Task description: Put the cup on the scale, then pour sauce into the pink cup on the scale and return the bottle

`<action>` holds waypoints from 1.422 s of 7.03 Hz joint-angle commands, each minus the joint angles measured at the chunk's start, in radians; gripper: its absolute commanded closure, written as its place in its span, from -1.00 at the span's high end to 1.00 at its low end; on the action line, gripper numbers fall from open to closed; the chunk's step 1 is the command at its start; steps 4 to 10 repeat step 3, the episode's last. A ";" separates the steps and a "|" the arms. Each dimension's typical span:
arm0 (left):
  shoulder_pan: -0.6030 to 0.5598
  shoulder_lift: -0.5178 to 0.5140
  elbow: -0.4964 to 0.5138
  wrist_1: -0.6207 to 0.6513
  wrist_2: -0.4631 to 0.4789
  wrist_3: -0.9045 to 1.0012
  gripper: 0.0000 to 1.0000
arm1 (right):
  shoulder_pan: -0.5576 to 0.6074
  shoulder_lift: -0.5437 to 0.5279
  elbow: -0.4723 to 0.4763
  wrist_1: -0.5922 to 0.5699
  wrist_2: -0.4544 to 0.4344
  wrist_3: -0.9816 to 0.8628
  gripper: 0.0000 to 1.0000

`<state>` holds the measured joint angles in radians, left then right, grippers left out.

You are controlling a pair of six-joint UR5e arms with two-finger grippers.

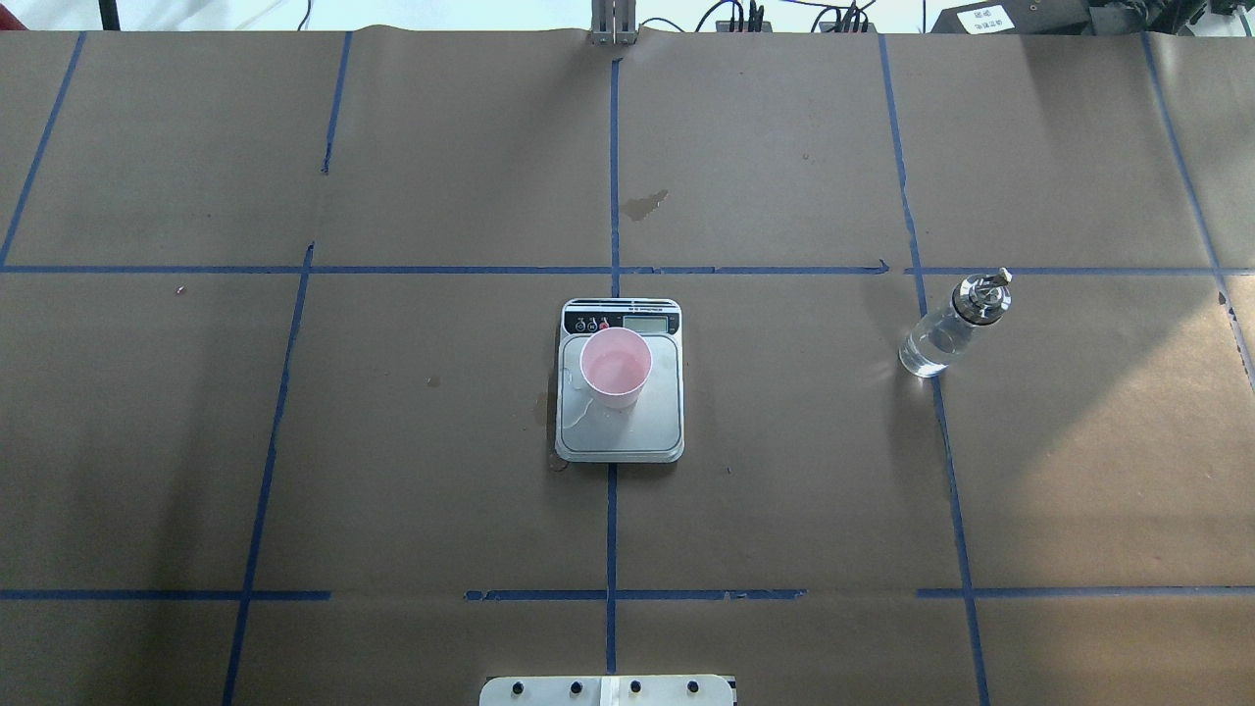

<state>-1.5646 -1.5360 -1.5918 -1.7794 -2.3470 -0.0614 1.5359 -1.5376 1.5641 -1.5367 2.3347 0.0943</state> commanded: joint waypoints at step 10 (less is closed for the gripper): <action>0.000 -0.001 0.001 0.000 0.000 0.000 1.00 | 0.006 0.002 0.001 0.004 0.000 -0.001 1.00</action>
